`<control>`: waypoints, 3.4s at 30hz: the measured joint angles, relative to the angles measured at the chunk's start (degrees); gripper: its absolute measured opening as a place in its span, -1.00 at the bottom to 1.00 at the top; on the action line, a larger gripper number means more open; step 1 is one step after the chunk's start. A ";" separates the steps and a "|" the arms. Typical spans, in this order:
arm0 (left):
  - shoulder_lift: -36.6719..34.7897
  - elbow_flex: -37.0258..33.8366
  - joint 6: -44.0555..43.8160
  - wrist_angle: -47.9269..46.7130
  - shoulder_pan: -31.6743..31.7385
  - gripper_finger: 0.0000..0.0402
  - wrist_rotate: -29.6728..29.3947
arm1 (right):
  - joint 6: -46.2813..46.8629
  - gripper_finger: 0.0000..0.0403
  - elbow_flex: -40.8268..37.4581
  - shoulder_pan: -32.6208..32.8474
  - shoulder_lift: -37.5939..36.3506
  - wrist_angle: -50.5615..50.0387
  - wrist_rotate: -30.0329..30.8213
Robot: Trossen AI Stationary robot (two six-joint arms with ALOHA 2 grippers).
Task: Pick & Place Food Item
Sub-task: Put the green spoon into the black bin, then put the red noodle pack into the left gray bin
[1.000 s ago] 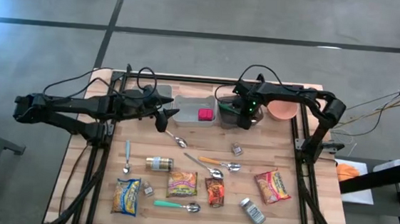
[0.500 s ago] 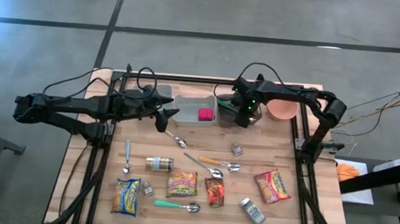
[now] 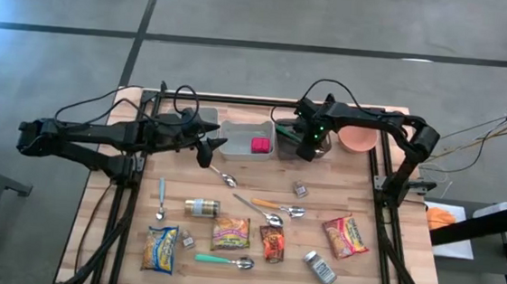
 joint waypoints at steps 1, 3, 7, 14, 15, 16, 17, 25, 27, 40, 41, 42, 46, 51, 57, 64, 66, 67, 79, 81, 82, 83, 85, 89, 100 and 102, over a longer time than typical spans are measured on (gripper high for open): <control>0.00 0.00 0.00 0.00 0.00 0.31 0.00 | -0.19 -0.95 0.00 0.02 0.00 -0.04 -0.31; 0.00 0.00 -0.02 0.00 0.00 0.31 0.02 | -0.18 -0.95 0.00 0.02 0.00 -0.02 -1.44; -0.01 0.00 -0.02 0.00 0.00 0.31 0.02 | 1.91 -0.95 -0.02 0.07 -0.04 -0.18 -4.44; -0.01 0.00 -0.03 -0.01 0.04 0.31 0.14 | 2.85 -0.94 -0.20 0.07 -0.04 -1.40 -5.90; 0.00 0.00 -0.11 0.00 0.04 0.31 0.13 | 2.90 -0.93 -0.21 0.07 -0.04 -1.53 -5.90; 0.00 0.00 -0.20 0.00 0.04 0.31 0.15 | 2.93 -0.90 -0.26 0.07 -0.04 -1.56 -5.90; 0.00 0.00 -0.33 0.00 0.04 0.31 0.15 | 3.00 -0.86 -0.31 0.07 -0.04 -1.66 -5.90; 0.00 0.00 -0.96 0.00 0.04 0.31 0.13 | 4.41 -0.41 -0.33 0.09 -0.04 -1.90 -5.96; 0.00 0.00 -1.07 -0.02 0.04 0.31 0.13 | 4.51 -0.31 -0.33 0.09 -0.04 -1.90 -5.95; -0.01 0.00 -1.31 -0.02 0.00 0.31 0.15 | 6.95 0.07 -0.31 0.15 -1.19 -4.48 -3.74; -0.01 0.00 -1.31 -0.02 0.00 0.31 0.15 | 7.64 0.07 -0.26 0.27 -1.69 -4.81 -2.10; 0.00 0.00 -1.32 -0.03 0.00 0.31 0.15 | 7.85 0.08 -0.11 0.38 -2.19 -5.23 -0.62; 0.00 0.00 -1.36 -0.17 0.00 0.31 0.17 | 9.58 0.08 1.07 1.03 -5.92 -7.14 1.17; -0.01 0.00 -1.53 -1.35 0.00 0.31 0.17 | 16.63 0.08 1.59 4.73 -11.99 -10.31 1.38; -0.02 0.00 -2.81 -2.17 0.00 0.31 0.20 | 26.34 0.08 1.54 12.48 -18.00 -15.46 1.40; -0.02 0.00 -2.99 -2.83 0.00 0.31 0.20 | 38.51 0.08 1.00 24.90 -20.04 -16.00 2.26; -0.01 0.00 -3.01 -3.46 0.00 0.31 0.21 | 41.96 0.08 0.96 28.93 -19.56 -15.71 5.68; 0.00 0.00 -3.02 -3.98 0.00 0.31 0.22 | 42.90 0.08 0.96 31.05 -19.26 -15.14 7.90; 0.00 0.00 -2.97 -6.53 0.00 0.31 1.65 | 35.67 0.08 0.95 47.66 -14.91 -0.46 12.35; 0.00 0.00 -2.98 -7.29 -0.02 0.31 2.42 | 36.29 0.08 0.94 49.08 -13.77 0.76 12.46; 0.00 0.00 -2.99 -7.82 -0.02 0.31 2.90 | 37.23 0.08 0.94 49.86 -13.24 0.91 13.03; 0.00 0.00 -2.99 -8.13 -0.02 0.31 3.47 | 38.68 0.08 0.92 50.52 -12.55 0.64 14.17; 0.00 0.00 -3.00 -9.02 -0.02 0.31 4.55 | 42.02 0.08 0.90 51.53 -11.42 1.09 16.18; 0.12 0.00 -4.42 -10.51 -0.05 0.31 6.49 | 49.70 0.08 0.83 52.49 -9.30 -0.41 15.98; 0.13 0.00 -4.62 -11.01 -0.04 0.31 6.44 | 78.56 0.08 0.81 57.42 -9.95 -26.45 8.97; 0.13 0.00 -4.46 -10.99 -0.04 0.31 6.43 | 83.64 0.08 0.81 59.35 -9.95 -30.17 6.03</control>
